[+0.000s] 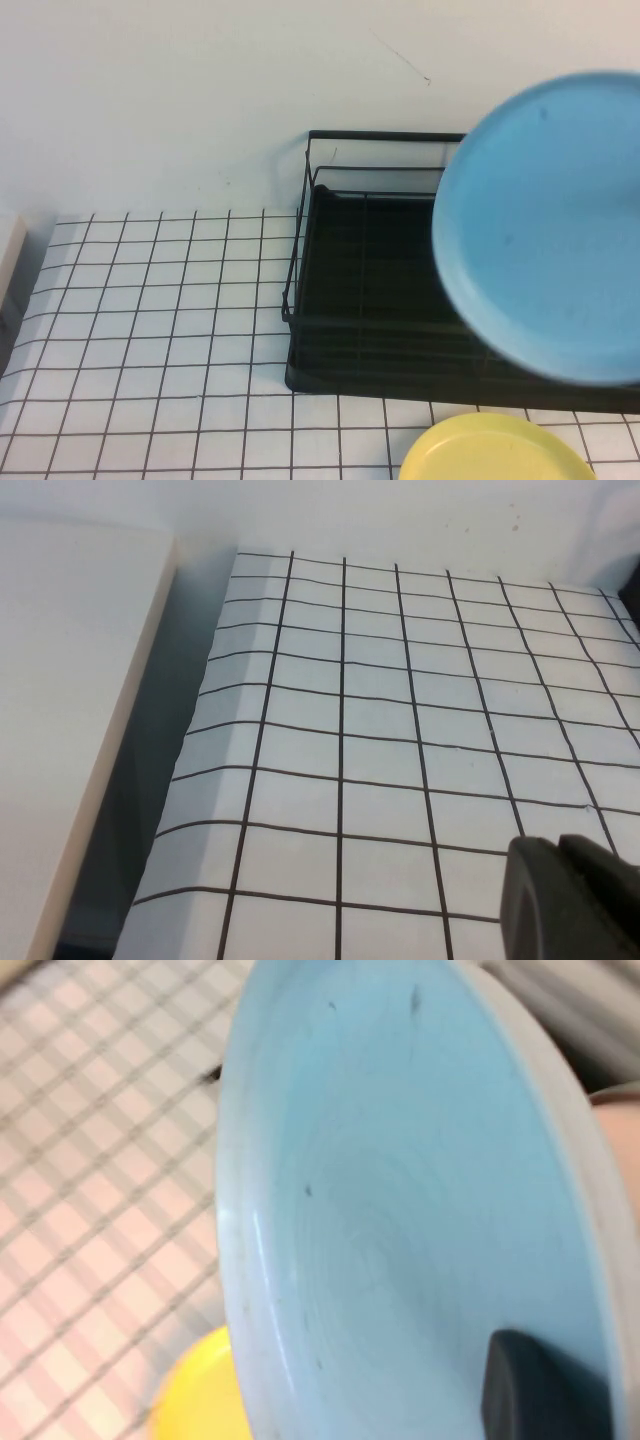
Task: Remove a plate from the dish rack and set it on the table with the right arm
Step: Place the plate from the table
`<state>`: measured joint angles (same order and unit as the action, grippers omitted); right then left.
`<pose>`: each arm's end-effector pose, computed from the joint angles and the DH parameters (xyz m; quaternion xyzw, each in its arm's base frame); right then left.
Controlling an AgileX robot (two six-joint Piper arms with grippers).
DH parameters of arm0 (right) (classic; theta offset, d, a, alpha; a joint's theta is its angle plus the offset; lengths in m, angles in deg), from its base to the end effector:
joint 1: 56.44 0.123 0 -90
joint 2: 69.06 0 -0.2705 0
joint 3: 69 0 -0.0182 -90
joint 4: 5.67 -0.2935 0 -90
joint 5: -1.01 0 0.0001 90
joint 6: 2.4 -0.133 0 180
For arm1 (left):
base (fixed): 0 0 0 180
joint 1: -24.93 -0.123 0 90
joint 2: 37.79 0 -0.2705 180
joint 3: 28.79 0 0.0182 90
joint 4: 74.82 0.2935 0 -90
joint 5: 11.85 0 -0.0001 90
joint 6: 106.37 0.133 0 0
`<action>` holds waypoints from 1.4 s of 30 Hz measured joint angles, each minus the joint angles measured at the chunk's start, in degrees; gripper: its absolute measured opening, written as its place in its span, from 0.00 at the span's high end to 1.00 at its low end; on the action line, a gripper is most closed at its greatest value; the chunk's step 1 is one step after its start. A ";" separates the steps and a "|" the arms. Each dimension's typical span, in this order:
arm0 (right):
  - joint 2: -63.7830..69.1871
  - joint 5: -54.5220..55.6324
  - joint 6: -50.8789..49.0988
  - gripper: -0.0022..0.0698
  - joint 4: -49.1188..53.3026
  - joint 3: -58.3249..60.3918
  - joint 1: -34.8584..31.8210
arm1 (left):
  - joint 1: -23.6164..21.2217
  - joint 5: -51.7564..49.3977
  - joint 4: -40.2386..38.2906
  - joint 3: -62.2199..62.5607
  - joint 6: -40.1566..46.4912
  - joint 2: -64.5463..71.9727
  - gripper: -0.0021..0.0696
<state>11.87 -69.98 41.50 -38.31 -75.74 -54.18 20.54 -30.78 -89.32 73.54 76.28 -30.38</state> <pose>0.3023 0.0798 0.3975 -0.3518 0.8455 0.1605 0.3682 0.1519 0.0008 0.1703 -0.0807 0.7806 -0.0681 0.6160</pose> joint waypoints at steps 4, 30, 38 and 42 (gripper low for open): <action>-6.30 0.00 1.15 0.82 -4.36 16.45 0.00 | 0.00 0.00 -0.21 0.00 0.00 0.00 0.98; 7.82 26.31 31.46 0.79 -28.65 53.86 0.00 | 0.00 0.00 -0.42 0.00 0.00 0.00 0.98; 8.80 26.84 32.99 0.34 -21.45 50.98 0.00 | 0.00 0.00 -0.42 0.00 0.00 0.00 0.98; 8.80 21.64 26.30 0.29 -10.85 45.37 0.00 | 0.00 0.00 -0.42 0.00 0.00 0.00 0.98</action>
<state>20.68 -48.34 67.81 -49.16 -30.37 -54.18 20.54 -30.78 -89.74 73.54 76.28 -30.38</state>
